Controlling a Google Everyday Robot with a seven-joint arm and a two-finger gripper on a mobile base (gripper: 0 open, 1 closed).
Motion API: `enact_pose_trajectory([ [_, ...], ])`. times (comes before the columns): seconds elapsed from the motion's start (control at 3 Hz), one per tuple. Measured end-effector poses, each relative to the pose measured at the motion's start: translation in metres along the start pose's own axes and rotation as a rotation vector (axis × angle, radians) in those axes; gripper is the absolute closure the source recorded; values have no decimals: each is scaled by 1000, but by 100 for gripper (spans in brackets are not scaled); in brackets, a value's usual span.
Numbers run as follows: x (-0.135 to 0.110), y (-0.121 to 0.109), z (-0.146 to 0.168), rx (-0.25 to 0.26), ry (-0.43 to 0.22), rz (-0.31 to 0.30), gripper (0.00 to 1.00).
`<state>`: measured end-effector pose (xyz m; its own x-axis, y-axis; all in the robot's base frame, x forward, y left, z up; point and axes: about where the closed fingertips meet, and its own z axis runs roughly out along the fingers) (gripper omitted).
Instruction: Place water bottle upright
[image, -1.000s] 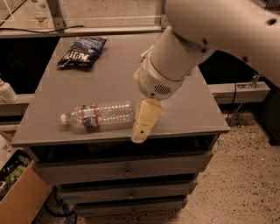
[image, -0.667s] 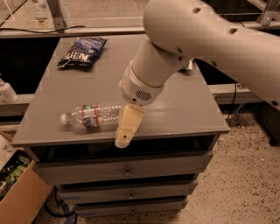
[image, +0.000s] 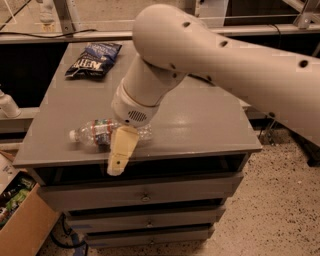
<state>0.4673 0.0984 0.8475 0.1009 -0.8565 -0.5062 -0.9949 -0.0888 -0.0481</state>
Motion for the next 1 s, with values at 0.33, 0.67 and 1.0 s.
enact_pose_trajectory([
  [0.33,-15,-5,23,-8,6,-40,0],
  [0.67,-29,-12,33,-3,22,-76,0],
  [1.0,-35,-21,30,18,45,-99,0],
])
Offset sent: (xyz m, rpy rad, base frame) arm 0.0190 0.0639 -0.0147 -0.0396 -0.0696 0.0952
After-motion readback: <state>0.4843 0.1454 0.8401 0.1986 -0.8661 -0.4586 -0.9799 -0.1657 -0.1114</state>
